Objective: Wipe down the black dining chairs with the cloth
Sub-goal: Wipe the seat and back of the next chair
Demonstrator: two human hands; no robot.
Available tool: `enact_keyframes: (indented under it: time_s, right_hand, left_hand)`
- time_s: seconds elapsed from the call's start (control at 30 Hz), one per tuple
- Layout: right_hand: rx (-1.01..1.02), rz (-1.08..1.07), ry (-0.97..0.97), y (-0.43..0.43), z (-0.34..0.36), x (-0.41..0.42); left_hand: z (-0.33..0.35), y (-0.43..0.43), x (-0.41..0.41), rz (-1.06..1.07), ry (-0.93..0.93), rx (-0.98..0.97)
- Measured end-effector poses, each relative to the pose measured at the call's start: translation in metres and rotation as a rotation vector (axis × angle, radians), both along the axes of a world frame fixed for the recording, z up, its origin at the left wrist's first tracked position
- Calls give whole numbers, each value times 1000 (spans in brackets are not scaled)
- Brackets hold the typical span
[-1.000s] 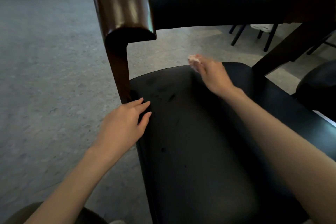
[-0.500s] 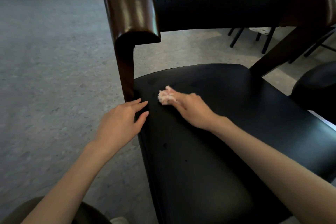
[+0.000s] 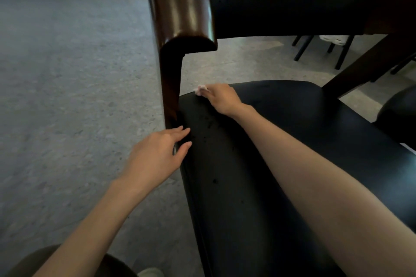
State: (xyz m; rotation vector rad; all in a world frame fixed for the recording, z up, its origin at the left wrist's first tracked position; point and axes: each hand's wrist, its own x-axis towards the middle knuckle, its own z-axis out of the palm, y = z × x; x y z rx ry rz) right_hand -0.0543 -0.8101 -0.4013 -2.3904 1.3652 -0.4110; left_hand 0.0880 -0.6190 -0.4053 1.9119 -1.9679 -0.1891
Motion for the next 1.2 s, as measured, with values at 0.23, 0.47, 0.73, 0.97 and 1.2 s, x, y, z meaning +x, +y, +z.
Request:
enact_keyframes:
  time_s: [0.23,0.47,0.73,0.97,1.2]
  right_hand:
    - [6,266,-85,96,14,-49]
    - [127,190,-313,121,44,-80]
    - [-32,-20,93,7,13,0]
    - [-45,51,66,25,10,0]
    - [14,310,5,99,5,-38]
  left_hand:
    - [4,-3,0,9,7,3]
    - [3,5,10,19,58,47]
    - [4,6,10,52,53,38]
    - [2,9,18,68,17,81]
    - [3,8,18,72,24,114]
